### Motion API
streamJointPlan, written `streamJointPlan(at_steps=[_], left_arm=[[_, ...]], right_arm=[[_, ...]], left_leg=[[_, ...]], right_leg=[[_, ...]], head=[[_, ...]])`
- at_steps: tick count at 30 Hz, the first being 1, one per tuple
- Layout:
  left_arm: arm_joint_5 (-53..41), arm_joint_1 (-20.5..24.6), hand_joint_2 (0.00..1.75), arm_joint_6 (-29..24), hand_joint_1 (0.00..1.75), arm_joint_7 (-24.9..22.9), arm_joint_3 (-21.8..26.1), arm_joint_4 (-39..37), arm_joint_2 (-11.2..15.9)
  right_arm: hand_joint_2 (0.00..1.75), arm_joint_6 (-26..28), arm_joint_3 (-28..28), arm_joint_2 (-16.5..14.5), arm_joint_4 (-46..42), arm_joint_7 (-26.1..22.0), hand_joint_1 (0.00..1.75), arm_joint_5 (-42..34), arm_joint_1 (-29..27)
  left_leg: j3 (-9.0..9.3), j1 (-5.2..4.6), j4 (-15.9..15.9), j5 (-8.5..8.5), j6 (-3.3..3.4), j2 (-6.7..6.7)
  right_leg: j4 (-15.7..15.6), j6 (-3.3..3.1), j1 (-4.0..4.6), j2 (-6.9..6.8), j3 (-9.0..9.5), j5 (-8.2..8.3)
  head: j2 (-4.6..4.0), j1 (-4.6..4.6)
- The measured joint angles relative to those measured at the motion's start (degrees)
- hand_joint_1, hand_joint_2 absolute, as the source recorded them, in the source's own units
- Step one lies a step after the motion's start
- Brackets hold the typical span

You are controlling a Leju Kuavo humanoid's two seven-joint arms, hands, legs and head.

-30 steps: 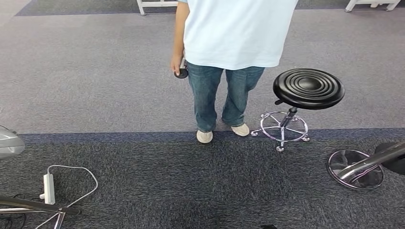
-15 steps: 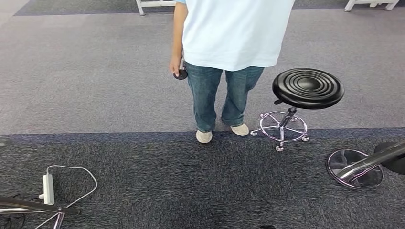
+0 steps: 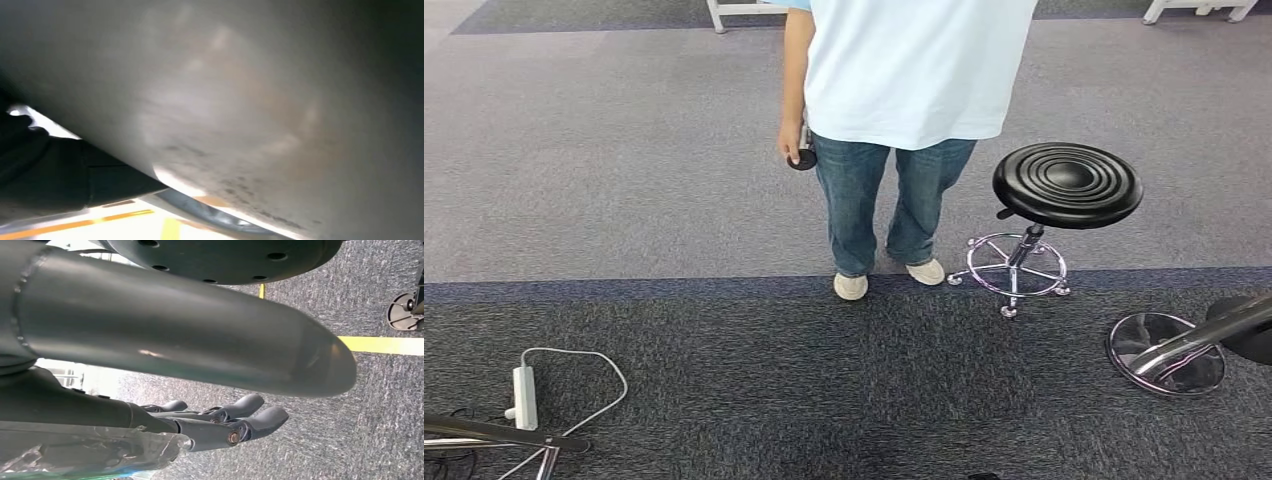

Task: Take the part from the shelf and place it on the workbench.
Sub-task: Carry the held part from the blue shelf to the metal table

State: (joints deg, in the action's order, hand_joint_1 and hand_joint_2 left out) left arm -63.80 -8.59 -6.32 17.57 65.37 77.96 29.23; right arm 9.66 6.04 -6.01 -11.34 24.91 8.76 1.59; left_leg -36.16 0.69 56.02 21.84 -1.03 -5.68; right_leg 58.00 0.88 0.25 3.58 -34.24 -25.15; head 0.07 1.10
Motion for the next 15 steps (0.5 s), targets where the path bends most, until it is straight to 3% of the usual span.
streamJointPlan(at_steps=[6, 15], left_arm=[[-4.0, 1.4, 1.75, 1.9, 1.75, 3.8, 8.2, 0.7, -3.4], [-9.2, 4.2, 1.75, 3.0, 1.75, 8.5, 18.3, 1.2, -6.4]], right_arm=[[0.00, 0.0, 0.0, 0.0, 0.0, 0.0, 0.00, 0.2, -0.1], [0.00, 0.0, 0.1, 0.0, 0.1, 0.0, 0.00, 1.0, -0.3]], left_leg=[[0.01, 0.00, 0.0, 0.00, 0.00, -0.01], [0.06, 0.00, 0.0, 0.00, 0.01, -0.02]], right_leg=[[0.0, -0.03, 0.00, -0.05, 0.02, -0.02], [0.0, -0.03, 0.01, -0.12, 0.07, -0.03]], head=[[0.00, 0.00], [0.00, 0.00]])
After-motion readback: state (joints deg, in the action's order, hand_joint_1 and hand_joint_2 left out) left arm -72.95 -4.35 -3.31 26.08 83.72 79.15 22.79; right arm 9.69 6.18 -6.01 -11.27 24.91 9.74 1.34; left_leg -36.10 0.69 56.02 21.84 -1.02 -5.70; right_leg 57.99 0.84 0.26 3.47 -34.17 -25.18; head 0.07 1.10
